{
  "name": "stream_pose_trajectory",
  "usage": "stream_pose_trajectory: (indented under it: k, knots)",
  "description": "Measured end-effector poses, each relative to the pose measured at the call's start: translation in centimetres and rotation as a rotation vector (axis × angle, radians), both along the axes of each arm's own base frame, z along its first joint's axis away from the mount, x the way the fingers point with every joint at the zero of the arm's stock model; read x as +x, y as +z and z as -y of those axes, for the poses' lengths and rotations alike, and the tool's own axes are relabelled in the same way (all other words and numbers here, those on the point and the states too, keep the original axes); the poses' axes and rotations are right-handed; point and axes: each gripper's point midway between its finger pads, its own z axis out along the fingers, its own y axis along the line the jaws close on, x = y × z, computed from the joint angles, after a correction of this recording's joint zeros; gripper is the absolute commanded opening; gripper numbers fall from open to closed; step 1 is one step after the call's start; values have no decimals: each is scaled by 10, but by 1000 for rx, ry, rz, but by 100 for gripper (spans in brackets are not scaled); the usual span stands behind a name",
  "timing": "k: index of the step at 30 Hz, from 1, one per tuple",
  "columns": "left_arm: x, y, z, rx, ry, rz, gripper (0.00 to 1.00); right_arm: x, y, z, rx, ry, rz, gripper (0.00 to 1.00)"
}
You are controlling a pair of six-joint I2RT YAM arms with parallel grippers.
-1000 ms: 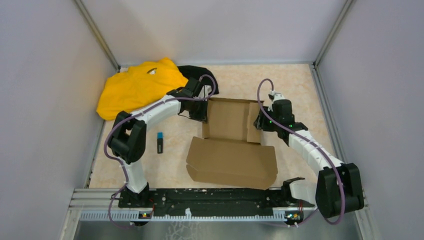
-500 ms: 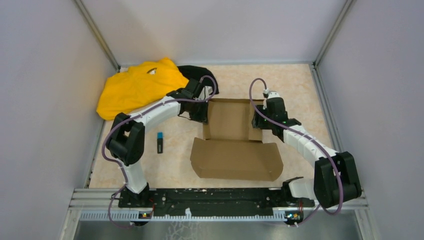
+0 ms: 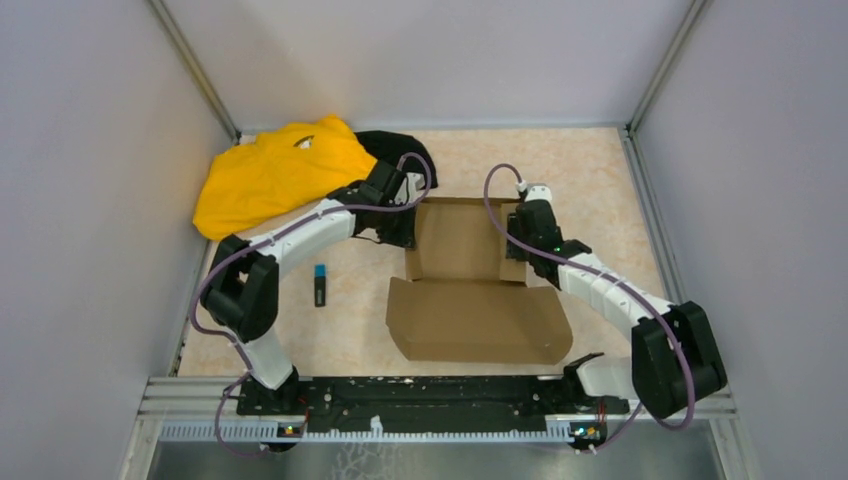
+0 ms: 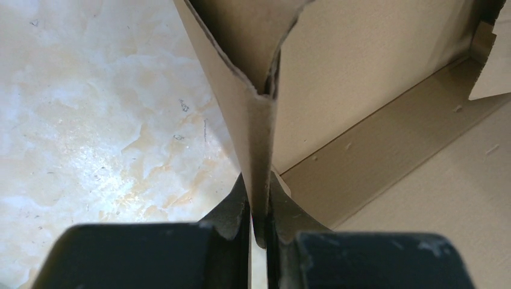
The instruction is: Fold the paper box
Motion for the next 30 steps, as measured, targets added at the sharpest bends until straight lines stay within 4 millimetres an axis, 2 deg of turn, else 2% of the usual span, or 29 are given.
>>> stream_pose_trajectory:
  k: [5,11,23,30]
  knots:
    - [-1,17,1,-25,-13,91,7,-7,12,5,-40,-27,56,33]
    - [-14,33,2,-37,-54,200,7,-19,18,8,3,-22,134,38]
    - [-17,31,-2,-28,-55,224,8,-28,21,5,51,12,193,58]
    - [-19,33,-3,-18,-51,208,13,-28,20,4,53,22,202,59]
